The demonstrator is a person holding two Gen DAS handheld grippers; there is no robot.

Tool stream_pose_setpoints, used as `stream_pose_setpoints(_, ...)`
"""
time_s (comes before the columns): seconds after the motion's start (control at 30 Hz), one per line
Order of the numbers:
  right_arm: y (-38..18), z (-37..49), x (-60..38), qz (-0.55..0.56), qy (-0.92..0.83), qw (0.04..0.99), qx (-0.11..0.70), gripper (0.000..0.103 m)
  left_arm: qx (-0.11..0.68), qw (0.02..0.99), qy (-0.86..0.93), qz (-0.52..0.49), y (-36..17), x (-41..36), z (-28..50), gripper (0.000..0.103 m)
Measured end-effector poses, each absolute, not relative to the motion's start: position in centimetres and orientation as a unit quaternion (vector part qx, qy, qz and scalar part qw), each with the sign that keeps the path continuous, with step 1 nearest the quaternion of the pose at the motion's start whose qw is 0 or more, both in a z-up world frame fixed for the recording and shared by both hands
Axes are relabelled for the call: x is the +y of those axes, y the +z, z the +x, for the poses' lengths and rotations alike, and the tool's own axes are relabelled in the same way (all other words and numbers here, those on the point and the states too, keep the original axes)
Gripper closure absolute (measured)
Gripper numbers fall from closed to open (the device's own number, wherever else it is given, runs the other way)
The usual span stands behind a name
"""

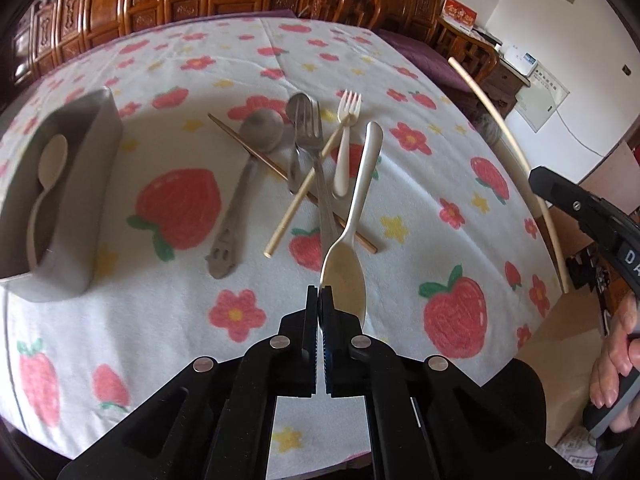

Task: Organize utensils
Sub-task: 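Carry the white spoon into the metal tray and open the left gripper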

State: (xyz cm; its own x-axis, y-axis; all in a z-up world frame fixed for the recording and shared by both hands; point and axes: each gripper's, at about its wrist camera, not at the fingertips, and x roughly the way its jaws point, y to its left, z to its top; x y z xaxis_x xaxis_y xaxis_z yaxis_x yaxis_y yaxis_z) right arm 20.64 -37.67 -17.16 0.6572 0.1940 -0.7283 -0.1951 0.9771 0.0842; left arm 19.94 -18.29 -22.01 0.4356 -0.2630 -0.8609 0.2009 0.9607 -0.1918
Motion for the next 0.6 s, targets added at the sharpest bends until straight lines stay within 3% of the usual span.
stream_pose_setpoints(0.6,-16.0,18.8,-32.8,-0.011,0.178,0.904,0.389,0.097,0.456,0.886,-0.086,-0.014,-15.0,-9.2,18.8,0.102)
